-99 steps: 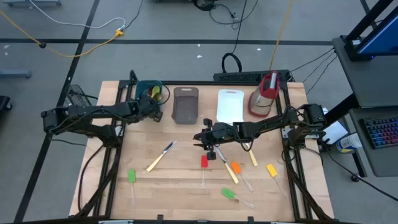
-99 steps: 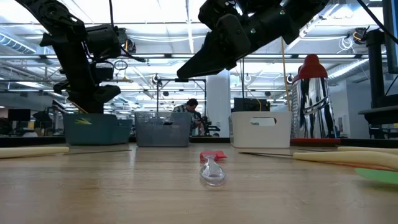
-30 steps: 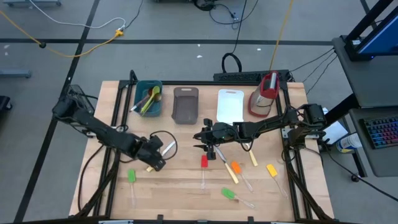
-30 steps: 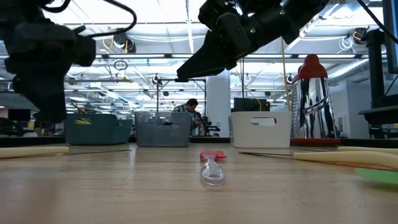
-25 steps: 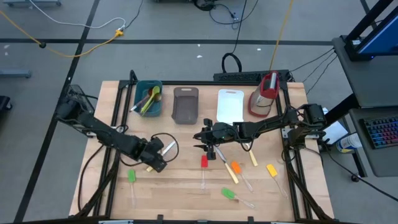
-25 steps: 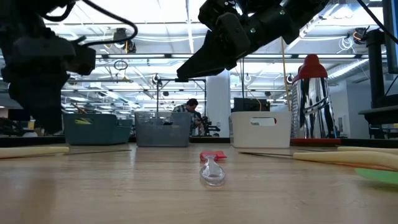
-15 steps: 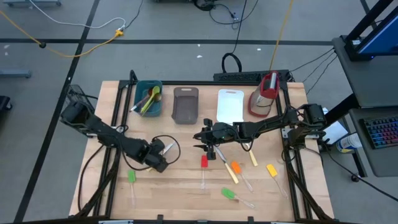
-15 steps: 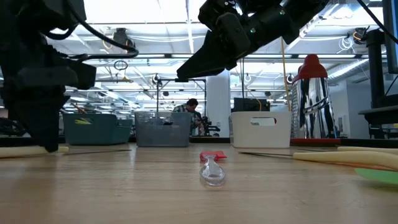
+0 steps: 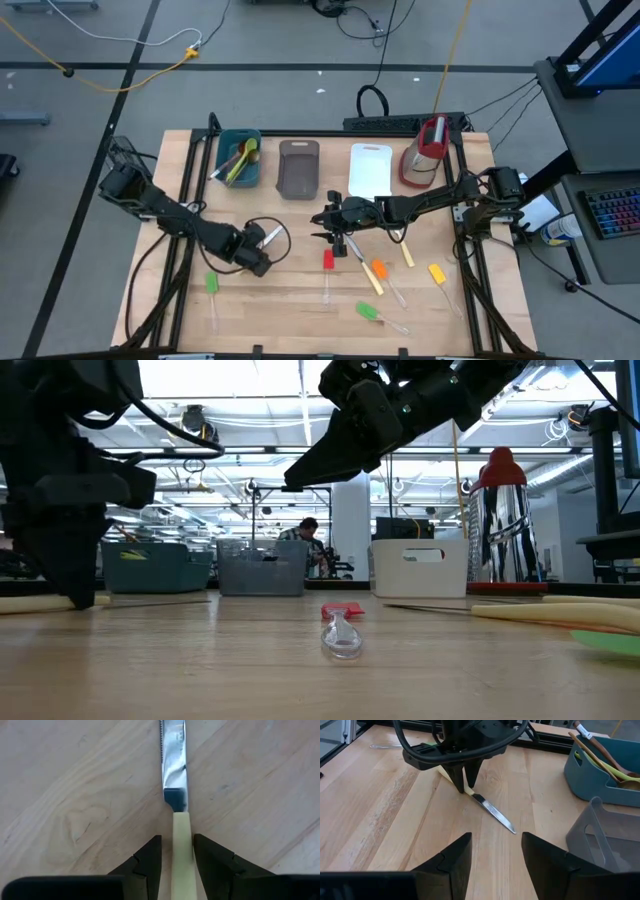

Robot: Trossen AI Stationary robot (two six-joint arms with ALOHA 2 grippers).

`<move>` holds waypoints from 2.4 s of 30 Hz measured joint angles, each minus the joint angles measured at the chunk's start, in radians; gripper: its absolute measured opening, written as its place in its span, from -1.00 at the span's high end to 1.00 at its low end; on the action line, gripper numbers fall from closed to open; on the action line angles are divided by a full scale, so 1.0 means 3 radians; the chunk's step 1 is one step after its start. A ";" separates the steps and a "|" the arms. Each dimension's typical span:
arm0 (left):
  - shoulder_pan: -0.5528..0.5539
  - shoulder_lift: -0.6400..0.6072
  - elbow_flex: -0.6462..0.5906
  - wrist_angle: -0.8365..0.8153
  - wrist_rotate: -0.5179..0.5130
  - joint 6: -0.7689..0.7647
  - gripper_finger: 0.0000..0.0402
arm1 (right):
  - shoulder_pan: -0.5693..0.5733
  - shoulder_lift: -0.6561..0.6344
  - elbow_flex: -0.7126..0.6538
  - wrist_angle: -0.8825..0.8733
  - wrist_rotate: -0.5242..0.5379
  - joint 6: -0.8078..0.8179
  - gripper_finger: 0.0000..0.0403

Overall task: Pick & Place Kitchen Items
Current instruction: Put the left yellow knife into the black bin

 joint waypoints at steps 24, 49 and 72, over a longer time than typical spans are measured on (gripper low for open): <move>0.0129 -0.0010 -0.0003 0.0367 -0.0196 0.0172 0.87 | 0.0000 -0.0001 0.0000 0.0000 0.0000 0.0000 0.18; 0.1324 -0.0444 0.0597 0.0982 -0.0302 0.2255 0.85 | 0.0000 -0.0001 0.0000 0.0001 0.0000 0.0000 0.18; 0.2540 -0.0441 0.0755 0.0381 0.0436 0.2345 0.85 | 0.0000 -0.0001 -0.0003 0.0000 0.0000 -0.0003 0.18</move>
